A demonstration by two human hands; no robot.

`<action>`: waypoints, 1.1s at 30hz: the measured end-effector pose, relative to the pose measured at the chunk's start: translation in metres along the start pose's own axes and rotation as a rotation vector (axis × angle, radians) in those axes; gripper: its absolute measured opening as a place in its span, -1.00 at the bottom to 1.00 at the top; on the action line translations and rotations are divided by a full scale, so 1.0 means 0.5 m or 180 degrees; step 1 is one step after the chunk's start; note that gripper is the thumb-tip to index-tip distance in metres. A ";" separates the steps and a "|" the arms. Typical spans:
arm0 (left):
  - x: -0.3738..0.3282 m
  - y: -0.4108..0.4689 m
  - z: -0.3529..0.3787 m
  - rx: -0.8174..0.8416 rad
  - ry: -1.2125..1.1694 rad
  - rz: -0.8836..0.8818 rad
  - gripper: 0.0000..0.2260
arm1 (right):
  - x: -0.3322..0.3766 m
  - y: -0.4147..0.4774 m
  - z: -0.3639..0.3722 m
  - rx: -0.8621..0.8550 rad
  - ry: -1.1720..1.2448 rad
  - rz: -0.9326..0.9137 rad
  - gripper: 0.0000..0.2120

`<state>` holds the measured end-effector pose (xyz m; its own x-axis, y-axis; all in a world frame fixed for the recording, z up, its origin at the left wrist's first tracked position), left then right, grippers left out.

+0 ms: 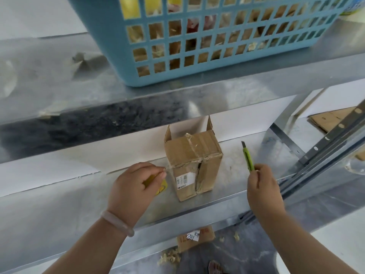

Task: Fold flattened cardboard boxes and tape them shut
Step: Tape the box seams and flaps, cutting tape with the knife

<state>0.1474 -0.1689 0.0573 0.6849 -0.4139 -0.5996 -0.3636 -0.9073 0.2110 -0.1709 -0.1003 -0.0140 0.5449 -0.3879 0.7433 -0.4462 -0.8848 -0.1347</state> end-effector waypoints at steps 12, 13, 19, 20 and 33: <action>0.004 0.004 0.002 0.0043 -0.0068 0.0053 -0.86 | 0.292 -0.220 0.177 0.1351 -0.1305 -0.1537 -0.21; 0.004 0.005 0.002 0.0039 -0.0042 0.0049 -0.89 | 0.296 -0.216 0.180 0.1342 -0.1326 -0.1480 -0.22; -0.001 0.005 0.003 0.0042 0.0011 0.0037 -0.91 | 0.285 -0.210 0.200 0.1310 -0.1562 -0.1251 -0.28; -0.001 0.006 0.004 0.0058 0.0020 0.0024 -0.93 | 0.284 -0.211 0.200 0.1302 -0.1563 -0.1224 -0.27; -0.008 0.018 -0.006 0.0020 -0.0016 0.0045 -0.97 | 0.283 -0.211 0.201 0.1301 -0.1698 -0.1042 -0.33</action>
<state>0.1435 -0.1757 0.0639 0.6766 -0.4262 -0.6005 -0.3771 -0.9010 0.2146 0.0244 -0.0876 0.0396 0.9214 -0.0688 0.3825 0.0407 -0.9617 -0.2712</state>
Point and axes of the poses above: each hand's wrist, its own y-axis towards the middle knuckle, its own z-axis out of the palm, x = y × z, the point moved 10 cm from there along y, towards the middle knuckle, and after that the axes turned 11 degrees about x, right-handed, at the moved point
